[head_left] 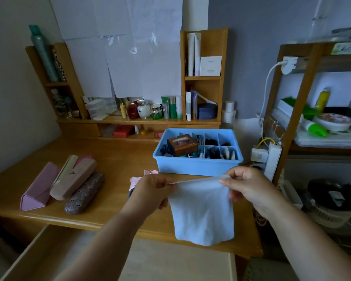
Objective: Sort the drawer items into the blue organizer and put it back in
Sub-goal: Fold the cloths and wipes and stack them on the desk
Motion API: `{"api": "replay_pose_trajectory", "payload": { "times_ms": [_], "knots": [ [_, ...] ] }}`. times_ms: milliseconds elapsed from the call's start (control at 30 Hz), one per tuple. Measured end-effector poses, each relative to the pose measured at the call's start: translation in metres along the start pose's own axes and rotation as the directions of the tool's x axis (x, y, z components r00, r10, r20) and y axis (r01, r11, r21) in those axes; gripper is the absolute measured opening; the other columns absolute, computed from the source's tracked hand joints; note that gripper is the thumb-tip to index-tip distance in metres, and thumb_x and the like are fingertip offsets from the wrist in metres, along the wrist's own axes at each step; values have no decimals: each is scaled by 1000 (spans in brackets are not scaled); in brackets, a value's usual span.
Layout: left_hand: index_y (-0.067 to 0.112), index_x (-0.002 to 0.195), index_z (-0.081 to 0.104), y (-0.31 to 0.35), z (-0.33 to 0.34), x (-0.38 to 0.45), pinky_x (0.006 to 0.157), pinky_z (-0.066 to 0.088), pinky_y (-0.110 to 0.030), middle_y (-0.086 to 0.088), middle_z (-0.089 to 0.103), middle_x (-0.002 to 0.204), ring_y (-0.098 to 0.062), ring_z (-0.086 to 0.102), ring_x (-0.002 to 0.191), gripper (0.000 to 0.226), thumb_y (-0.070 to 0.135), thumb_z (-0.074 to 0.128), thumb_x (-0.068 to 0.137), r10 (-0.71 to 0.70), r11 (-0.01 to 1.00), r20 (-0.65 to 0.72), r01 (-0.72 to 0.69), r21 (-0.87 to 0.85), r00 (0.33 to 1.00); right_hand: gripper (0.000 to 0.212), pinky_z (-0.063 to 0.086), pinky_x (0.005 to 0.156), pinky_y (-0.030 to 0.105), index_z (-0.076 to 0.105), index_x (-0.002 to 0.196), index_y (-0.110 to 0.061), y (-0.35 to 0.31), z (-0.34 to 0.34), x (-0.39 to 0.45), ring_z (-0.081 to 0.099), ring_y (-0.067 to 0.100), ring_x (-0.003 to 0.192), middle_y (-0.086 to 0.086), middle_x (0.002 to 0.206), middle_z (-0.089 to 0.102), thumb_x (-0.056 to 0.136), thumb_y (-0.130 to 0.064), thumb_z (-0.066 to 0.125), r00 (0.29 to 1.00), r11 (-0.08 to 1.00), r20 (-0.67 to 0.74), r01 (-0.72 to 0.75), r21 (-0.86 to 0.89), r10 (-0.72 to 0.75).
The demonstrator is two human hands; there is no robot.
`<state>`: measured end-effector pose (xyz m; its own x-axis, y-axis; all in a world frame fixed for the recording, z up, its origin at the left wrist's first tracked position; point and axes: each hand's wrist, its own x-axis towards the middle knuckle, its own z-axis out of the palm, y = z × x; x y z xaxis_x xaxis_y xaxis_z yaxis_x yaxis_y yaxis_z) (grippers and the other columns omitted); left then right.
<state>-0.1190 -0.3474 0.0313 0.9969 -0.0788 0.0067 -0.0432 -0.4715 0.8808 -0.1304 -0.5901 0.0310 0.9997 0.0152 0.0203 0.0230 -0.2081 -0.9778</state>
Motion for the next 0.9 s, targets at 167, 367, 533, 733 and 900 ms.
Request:
{"api": "replay_pose_trajectory", "payload": {
  "times_ms": [167, 367, 533, 733, 900],
  "knots": [
    [28, 78, 73, 19, -3, 8, 78, 55, -46, 1, 74, 76, -32, 68, 79, 16, 16, 65, 87, 142, 981, -128, -157, -115, 981, 10, 56, 73, 21, 72, 85, -20, -8, -4, 12, 69, 8, 83, -1, 88, 74, 85, -12, 65, 975, 980, -115, 195, 48, -188],
    [30, 76, 71, -12, 5, -4, 61, 46, -17, 22, 65, 59, -5, 60, 60, 21, 10, 68, 84, 214, 977, -94, -213, 20, 972, 9, 54, 71, 19, 65, 77, -21, 21, 4, -4, 64, -6, 88, -22, 98, 69, 80, -13, 69, 990, 968, 8, 140, -210, -142],
    [28, 77, 71, -66, 23, -28, 61, 39, -4, 22, 66, 63, 11, 57, 58, 31, -2, 68, 78, 150, 982, 92, -159, 106, 984, 16, 52, 78, 28, 64, 69, -23, 73, 14, -34, 66, 4, 83, -7, 88, 71, 78, -15, 74, 988, 938, 144, -3, -347, 56],
    [40, 53, 60, -79, 20, -21, 56, 35, -9, 20, 56, 54, 3, 48, 55, 41, 20, 63, 89, 168, 964, 175, -199, 177, 970, 10, 45, 63, 12, 67, 72, -24, 78, 13, -31, 61, -1, 68, -12, 75, 68, 82, -22, 71, 991, 930, 127, 17, -366, 32],
    [26, 48, 43, -81, 26, 10, 48, 31, -13, 14, 42, 43, -2, 39, 47, 45, 18, 63, 88, 148, 956, -13, -140, 257, 989, 12, 43, 64, 14, 67, 76, -26, 72, 22, 4, 61, -6, 73, -14, 77, 69, 87, -24, 65, 1000, 922, 27, 21, -386, -11]
  ]
}}
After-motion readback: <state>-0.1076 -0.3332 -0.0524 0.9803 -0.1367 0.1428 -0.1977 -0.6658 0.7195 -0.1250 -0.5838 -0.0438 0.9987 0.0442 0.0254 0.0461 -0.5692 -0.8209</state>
